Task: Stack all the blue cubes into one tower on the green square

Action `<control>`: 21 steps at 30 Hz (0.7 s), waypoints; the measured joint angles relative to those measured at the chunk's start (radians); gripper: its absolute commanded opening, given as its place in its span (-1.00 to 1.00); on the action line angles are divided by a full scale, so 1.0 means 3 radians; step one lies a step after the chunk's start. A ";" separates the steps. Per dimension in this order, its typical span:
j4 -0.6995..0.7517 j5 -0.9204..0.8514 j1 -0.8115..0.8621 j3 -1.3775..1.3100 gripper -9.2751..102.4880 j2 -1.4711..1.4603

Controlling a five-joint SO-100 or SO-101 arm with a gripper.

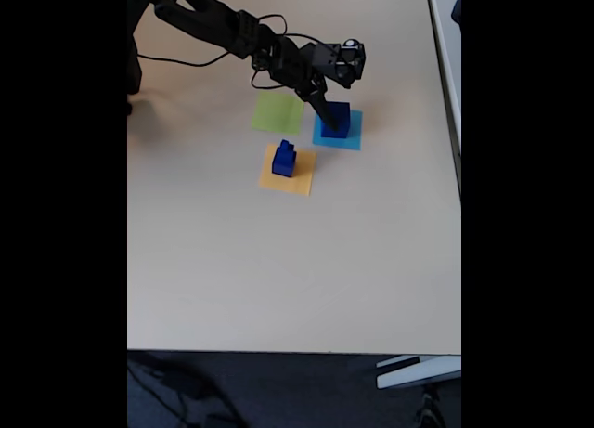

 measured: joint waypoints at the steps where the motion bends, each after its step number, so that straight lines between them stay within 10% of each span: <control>1: 0.0000 -0.0036 0.0005 0.0015 0.09 0.0000; 21: 0.0307 0.0010 0.0061 0.0118 0.05 0.0225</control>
